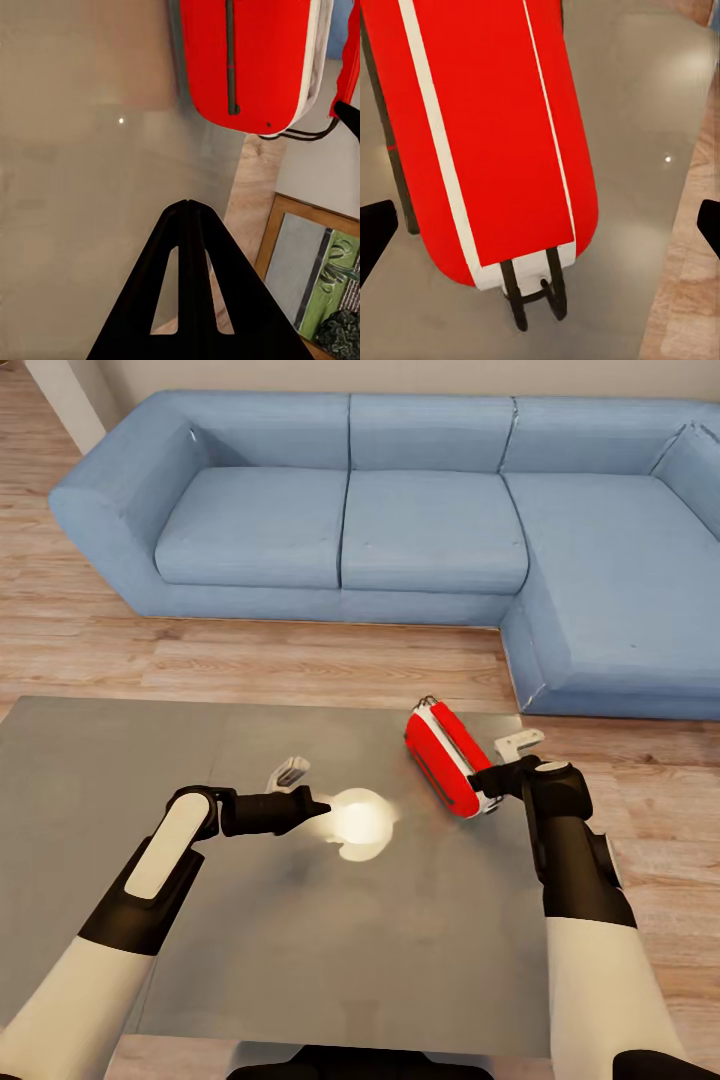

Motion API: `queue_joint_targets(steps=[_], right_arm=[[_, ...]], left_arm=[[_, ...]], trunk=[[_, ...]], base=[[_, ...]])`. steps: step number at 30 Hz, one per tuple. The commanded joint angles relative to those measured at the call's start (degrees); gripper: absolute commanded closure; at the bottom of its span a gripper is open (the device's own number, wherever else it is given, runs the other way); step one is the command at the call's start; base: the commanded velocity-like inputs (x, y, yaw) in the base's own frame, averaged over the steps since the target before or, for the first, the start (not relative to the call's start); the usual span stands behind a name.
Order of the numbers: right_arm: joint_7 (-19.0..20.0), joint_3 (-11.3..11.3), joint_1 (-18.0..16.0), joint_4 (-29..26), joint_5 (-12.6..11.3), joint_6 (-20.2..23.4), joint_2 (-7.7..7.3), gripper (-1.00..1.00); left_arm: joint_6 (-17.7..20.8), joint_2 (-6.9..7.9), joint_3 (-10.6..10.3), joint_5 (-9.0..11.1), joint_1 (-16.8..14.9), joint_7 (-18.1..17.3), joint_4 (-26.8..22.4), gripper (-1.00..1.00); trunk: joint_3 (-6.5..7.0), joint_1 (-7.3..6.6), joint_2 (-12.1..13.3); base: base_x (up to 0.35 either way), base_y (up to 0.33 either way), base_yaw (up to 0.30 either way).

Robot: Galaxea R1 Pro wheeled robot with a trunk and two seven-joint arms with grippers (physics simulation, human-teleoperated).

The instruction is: Turn on the radio receiver that's on the table in the living room.

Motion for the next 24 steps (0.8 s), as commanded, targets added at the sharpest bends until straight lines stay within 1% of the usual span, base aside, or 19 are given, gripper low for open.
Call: queue_joint_targets(steps=[1, 5, 17, 21, 24], right_arm=[[0.00, 0.00, 0.00, -0.02, -0.01, 0.00, -0.02, -1.00], [0.08, -0.01, 0.00, -0.15, -0.01, 0.00, -0.11, -1.00], [0.09, -0.10, 0.00, -0.19, -0.01, 0.02, -0.20, -1.00], [0.16, -0.10, 0.00, -0.29, -0.01, 0.11, -0.20, -1.00], [0.12, -0.16, 0.00, -0.63, 0.00, 0.42, -0.20, -1.00]], left_arm=[[0.00, 0.00, 0.00, 0.00, 0.00, 0.00, -0.01, 1.00], [0.00, 0.00, 0.00, 0.02, 0.00, 0.00, -0.13, 1.00], [0.00, 0.06, -0.08, 0.01, 0.00, 0.00, -0.16, 1.00], [0.00, 0.07, -0.06, -0.05, 0.00, 0.00, -0.12, 1.00], [0.00, 0.08, -0.02, -0.06, 0.00, 0.00, -0.08, 1.00]], trunk=[[0.00, 0.00, 0.00], [0.00, 0.00, 0.00], [0.00, 0.00, 0.00], [0.05, 0.00, 0.00], [0.24, 0.00, 0.00]], base=[[-0.034, 0.000, 0.000], [-0.262, 0.000, 0.000], [-0.330, 0.000, 0.000], [-0.212, 0.000, 0.000], [-0.073, 0.000, 0.000]])
